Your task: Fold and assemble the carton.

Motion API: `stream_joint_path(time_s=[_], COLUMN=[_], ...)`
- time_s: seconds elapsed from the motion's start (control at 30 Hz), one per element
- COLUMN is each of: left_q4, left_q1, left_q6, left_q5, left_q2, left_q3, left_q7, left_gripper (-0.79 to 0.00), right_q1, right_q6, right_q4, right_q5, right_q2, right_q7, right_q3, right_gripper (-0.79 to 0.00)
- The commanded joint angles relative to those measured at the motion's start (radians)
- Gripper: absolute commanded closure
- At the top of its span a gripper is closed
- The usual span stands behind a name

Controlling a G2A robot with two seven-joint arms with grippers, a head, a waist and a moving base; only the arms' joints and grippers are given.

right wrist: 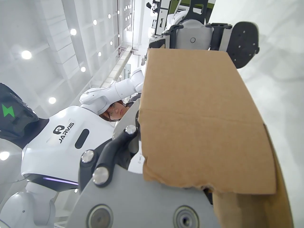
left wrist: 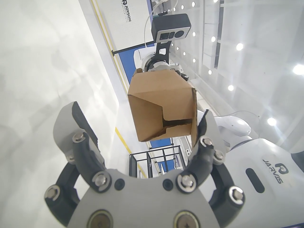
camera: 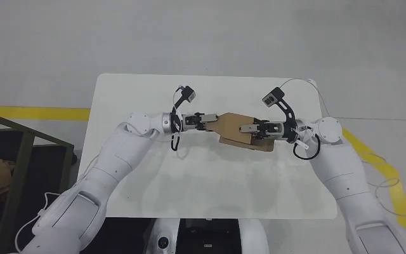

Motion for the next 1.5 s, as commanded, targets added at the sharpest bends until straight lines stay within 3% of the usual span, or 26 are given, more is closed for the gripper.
stream_joint_path(time_s=[0.0,0.43,1.47], left_q4=[0.011,0.059,-0.002], left_q1=[-0.006,-0.024,0.001], left_q6=[-0.001,-0.014,-0.002], left_q5=[-0.005,0.036,0.104], left_q2=[-0.005,-0.026,-0.042], left_q3=[0.005,0.025,0.029], left_q7=[-0.001,-0.009,-0.007], left_gripper=[-0.785,-0.785,-0.785], right_q1=[0.0,-0.003,0.001], right_q6=[-0.001,-0.005,0.007], right_q4=[0.0,0.0,0.001], right_q5=[0.001,0.008,0.018], right_q2=[0.0,-0.001,-0.009], right_q7=[0.003,0.003,0.011], right_q3=[0.001,0.006,-0.001], right_gripper=[0.0,0.0,0.0])
